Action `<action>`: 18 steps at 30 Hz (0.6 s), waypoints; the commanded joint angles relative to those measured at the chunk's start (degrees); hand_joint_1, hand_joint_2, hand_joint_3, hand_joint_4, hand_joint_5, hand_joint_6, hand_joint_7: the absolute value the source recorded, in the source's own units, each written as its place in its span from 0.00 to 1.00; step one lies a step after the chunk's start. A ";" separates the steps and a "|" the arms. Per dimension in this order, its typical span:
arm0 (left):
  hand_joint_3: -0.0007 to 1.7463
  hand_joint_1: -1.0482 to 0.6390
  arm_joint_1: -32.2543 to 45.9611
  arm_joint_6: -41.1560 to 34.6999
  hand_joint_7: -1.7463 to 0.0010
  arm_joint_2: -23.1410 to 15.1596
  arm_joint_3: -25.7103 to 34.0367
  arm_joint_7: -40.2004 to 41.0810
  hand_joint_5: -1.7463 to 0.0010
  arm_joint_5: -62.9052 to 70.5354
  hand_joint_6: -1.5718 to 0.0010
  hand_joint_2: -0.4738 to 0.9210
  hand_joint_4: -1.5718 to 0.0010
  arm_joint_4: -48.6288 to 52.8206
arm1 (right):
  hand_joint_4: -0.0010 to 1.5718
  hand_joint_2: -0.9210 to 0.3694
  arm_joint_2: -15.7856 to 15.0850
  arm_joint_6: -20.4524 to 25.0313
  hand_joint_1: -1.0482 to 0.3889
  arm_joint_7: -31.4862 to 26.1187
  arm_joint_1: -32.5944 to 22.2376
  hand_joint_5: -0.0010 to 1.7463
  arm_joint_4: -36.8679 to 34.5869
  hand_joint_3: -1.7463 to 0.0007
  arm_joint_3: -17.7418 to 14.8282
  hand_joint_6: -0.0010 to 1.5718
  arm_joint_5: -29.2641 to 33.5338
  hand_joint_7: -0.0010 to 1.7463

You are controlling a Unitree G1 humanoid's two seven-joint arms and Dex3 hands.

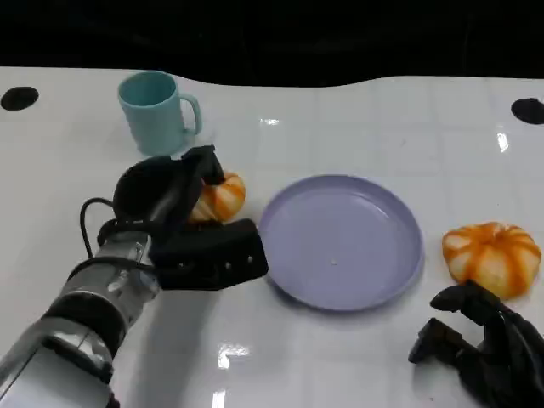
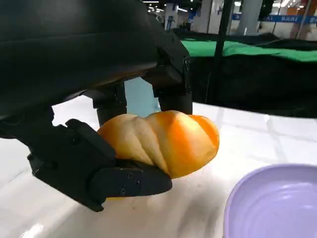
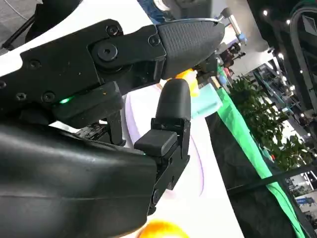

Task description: Grasp the bread from the table and place it into the plate.

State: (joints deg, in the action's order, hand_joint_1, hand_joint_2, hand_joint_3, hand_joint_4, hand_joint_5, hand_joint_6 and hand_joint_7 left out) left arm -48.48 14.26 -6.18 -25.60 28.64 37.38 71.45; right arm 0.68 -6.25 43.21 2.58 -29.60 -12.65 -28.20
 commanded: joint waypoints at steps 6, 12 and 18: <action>0.55 0.55 -4.48 4.30 0.00 0.59 1.34 -1.69 0.00 -2.56 0.61 0.76 0.45 -4.19 | 0.42 0.00 -0.88 -0.75 0.38 0.34 -0.34 0.86 -0.20 0.87 -0.50 0.36 0.01 0.69; 0.57 0.55 -6.54 9.65 0.01 0.75 -1.46 -6.93 0.00 -1.19 0.60 0.76 0.46 -6.11 | 0.42 0.00 -0.76 -0.63 0.37 -0.12 -0.47 0.86 -0.06 0.88 -0.55 0.37 0.05 0.69; 0.67 0.52 -8.28 14.19 0.00 3.25 -2.33 -12.89 0.00 -2.21 0.55 0.71 0.43 -5.68 | 0.43 0.00 -0.74 0.09 0.37 0.42 -0.55 0.85 0.06 0.88 -0.58 0.37 -0.50 0.69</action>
State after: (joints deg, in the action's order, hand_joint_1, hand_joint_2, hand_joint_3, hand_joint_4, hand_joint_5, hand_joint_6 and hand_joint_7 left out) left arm -54.72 26.83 -3.73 -27.49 18.87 35.60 65.93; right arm 0.68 -6.48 43.28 2.56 -29.62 -12.69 -28.23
